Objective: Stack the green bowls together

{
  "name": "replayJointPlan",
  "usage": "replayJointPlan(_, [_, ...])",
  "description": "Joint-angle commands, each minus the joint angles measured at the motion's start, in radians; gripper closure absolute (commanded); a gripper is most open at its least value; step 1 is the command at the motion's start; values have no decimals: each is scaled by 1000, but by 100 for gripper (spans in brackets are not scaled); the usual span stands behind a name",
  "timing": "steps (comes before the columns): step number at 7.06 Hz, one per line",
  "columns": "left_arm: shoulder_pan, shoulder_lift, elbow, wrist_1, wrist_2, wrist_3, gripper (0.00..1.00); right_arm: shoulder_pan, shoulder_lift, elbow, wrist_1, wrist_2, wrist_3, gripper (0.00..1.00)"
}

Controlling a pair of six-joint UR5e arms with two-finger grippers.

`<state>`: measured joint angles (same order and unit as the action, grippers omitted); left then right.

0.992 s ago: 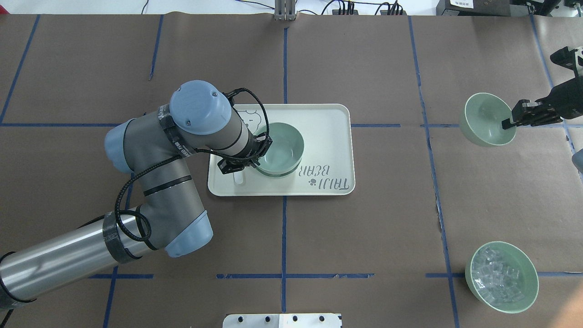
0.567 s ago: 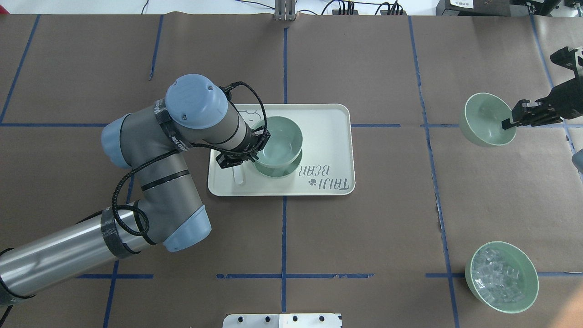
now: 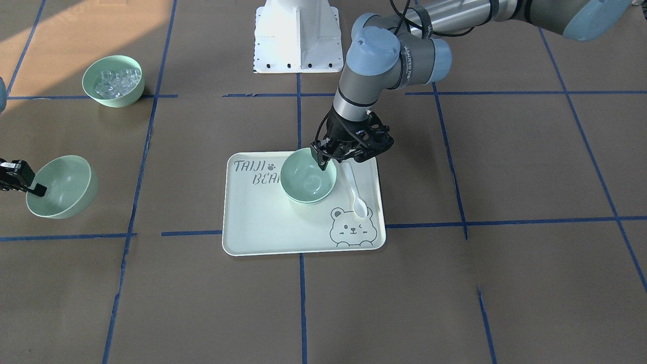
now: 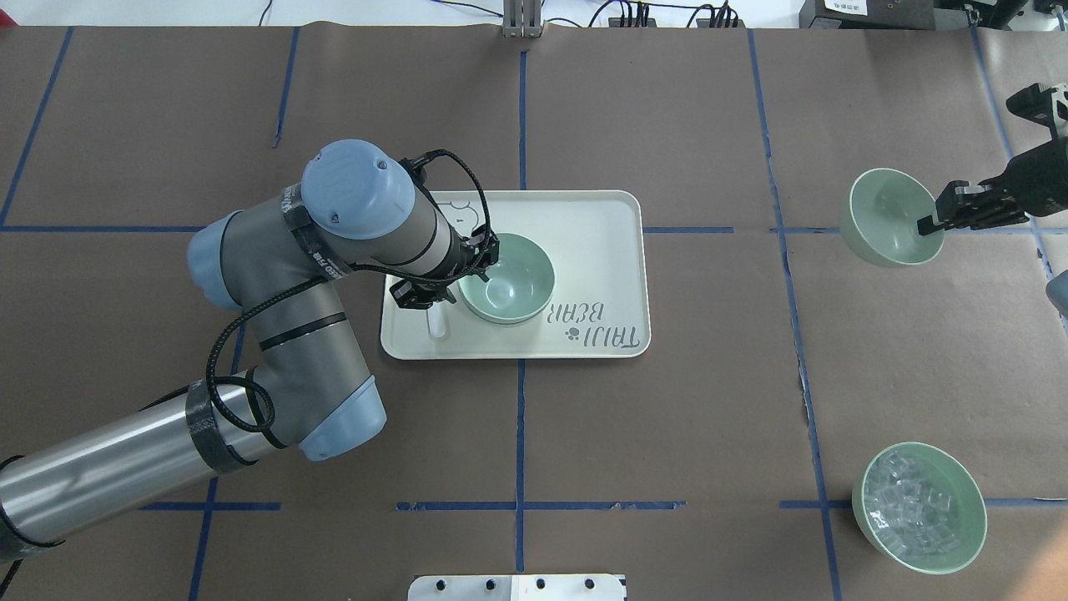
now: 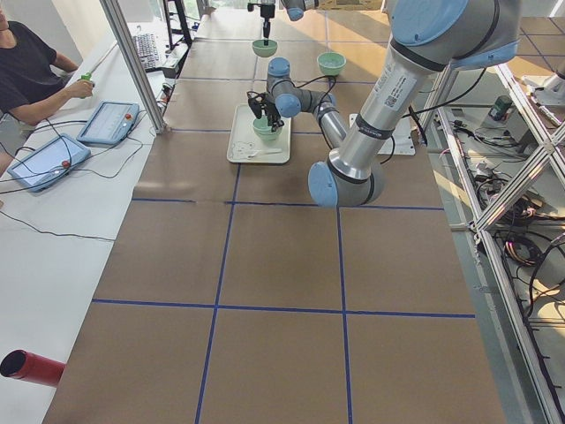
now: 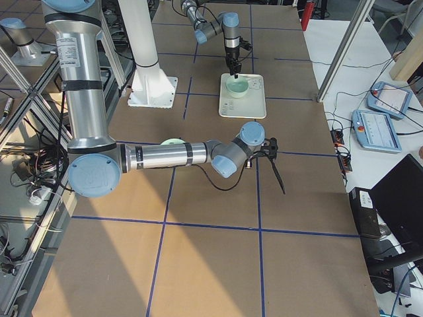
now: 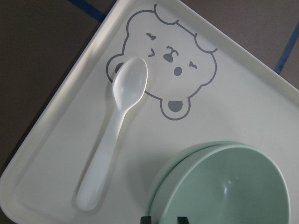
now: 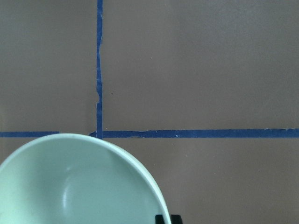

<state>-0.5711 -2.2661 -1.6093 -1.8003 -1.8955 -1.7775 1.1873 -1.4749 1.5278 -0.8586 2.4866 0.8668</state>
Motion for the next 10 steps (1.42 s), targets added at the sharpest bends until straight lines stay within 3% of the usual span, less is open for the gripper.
replayJointPlan(1, [-31, 5, -20, 7, -7, 38, 0, -2, 46, -2, -2, 0, 68, 100])
replayJointPlan(4, [-142, 63, -128, 139, -80, 250, 0, -96, 189, -2, -2, -9, 223, 100])
replayJointPlan(6, [-202, 144, -185, 140, -85, 379, 0, -182, 292, 0, -3, -23, 325, 100])
replayJointPlan(7, [-235, 166, -189, 141, -86, 433, 0, -201, 342, 2, -49, -40, 331, 100])
replayJointPlan(8, [-257, 195, -196, 141, -88, 484, 0, -236, 414, 26, -176, -84, 333, 100])
replayJointPlan(10, [-340, 259, -208, 139, -143, 626, 0, -366, 481, 96, -328, -255, 333, 100])
